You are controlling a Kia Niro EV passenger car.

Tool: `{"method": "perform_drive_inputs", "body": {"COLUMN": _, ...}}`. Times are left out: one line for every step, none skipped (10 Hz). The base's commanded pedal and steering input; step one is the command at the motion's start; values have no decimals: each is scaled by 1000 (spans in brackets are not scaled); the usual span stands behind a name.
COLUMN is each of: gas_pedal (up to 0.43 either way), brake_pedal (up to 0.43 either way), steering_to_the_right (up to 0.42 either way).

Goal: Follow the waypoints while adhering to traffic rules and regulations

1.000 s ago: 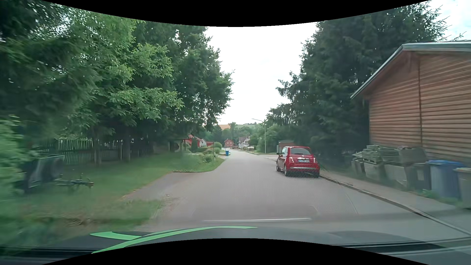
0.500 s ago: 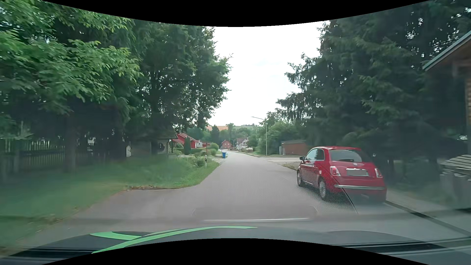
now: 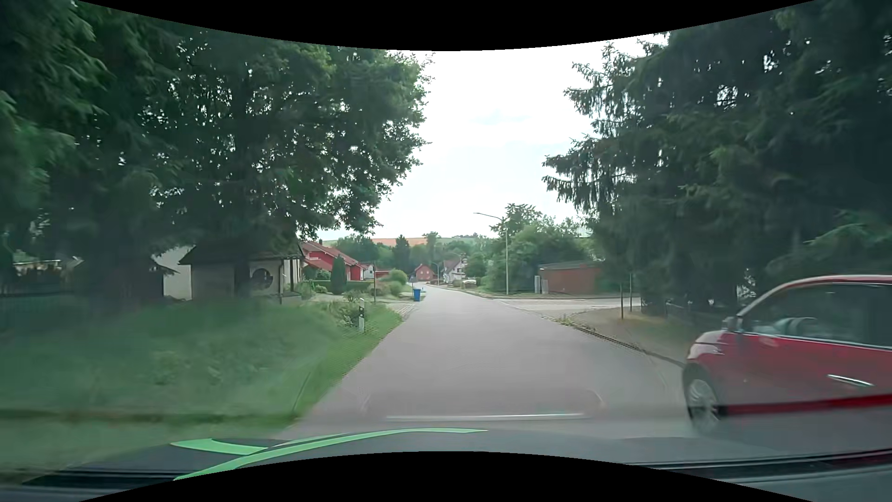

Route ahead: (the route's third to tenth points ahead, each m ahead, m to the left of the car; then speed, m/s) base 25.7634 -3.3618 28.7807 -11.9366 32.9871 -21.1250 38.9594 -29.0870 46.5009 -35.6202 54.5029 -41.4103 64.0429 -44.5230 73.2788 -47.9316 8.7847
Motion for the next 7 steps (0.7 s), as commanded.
{"method": "perform_drive_inputs", "body": {"gas_pedal": 0, "brake_pedal": 274, "steering_to_the_right": 20}}
{"method": "perform_drive_inputs", "body": {"gas_pedal": 0, "brake_pedal": 274, "steering_to_the_right": 26}}
{"method": "perform_drive_inputs", "body": {"gas_pedal": 0, "brake_pedal": 274, "steering_to_the_right": 32}}
{"method": "perform_drive_inputs", "body": {"gas_pedal": 0, "brake_pedal": 274, "steering_to_the_right": 39}}
{"method": "perform_drive_inputs", "body": {"gas_pedal": 0, "brake_pedal": 280, "steering_to_the_right": 44}}
{"method": "perform_drive_inputs", "body": {"gas_pedal": 0, "brake_pedal": 280, "steering_to_the_right": 46}}
{"method": "perform_drive_inputs", "body": {"gas_pedal": 0, "brake_pedal": 280, "steering_to_the_right": 48}}
